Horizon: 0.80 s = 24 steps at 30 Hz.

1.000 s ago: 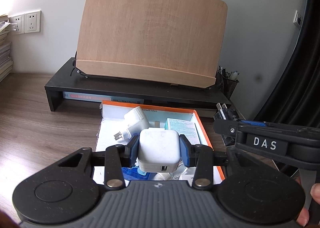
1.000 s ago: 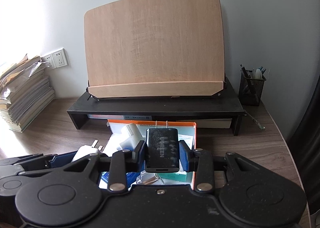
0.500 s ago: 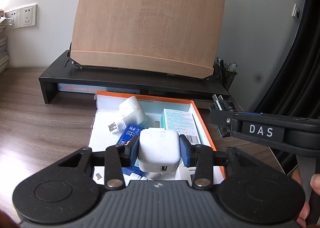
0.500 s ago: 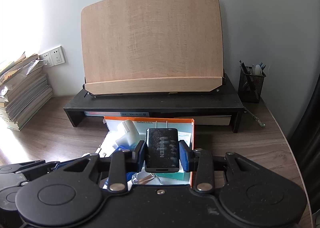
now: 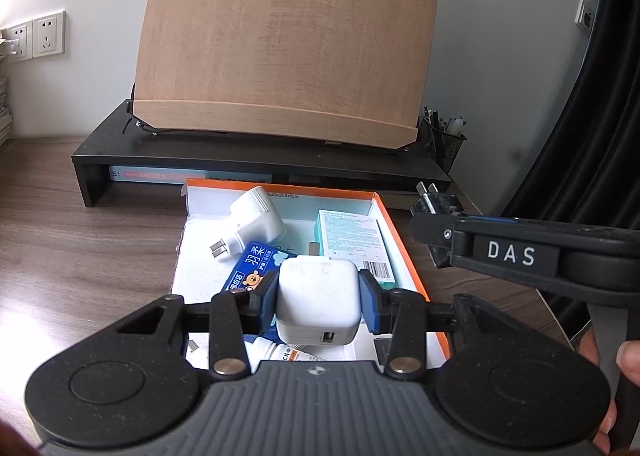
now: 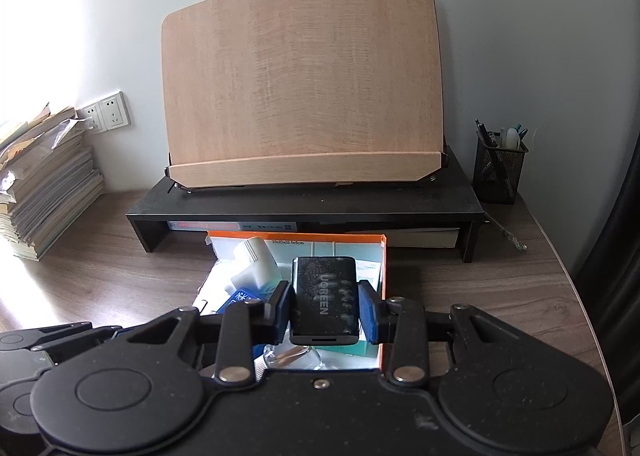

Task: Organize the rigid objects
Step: 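Lower the black UGREEN charger into the white box and open the right gripper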

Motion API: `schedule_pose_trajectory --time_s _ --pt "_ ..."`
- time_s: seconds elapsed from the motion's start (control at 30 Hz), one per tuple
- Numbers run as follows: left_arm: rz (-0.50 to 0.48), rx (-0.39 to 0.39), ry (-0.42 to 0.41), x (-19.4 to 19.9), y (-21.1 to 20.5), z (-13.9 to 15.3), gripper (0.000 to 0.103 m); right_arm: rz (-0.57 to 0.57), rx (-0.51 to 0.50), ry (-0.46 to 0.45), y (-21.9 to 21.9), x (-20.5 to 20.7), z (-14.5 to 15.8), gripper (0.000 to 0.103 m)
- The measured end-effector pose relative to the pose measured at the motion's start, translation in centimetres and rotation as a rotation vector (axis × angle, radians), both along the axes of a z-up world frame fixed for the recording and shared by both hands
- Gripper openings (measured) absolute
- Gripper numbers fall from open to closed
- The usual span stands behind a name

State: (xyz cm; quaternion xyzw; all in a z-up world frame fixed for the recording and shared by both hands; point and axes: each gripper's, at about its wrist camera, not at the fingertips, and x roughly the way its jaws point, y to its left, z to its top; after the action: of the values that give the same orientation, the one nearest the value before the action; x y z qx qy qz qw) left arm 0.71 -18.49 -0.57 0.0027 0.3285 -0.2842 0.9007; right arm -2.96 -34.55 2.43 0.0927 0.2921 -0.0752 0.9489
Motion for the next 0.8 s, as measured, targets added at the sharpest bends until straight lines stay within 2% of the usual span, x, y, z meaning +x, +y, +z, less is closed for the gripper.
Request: schedule_pose_trajectory --time_s 0.8 --pt "0.010 0.008 0.032 0.1 -1.0 -0.9 0.042 0.027 0.008 0.040 -1.0 1.2 -1.1 0.044"
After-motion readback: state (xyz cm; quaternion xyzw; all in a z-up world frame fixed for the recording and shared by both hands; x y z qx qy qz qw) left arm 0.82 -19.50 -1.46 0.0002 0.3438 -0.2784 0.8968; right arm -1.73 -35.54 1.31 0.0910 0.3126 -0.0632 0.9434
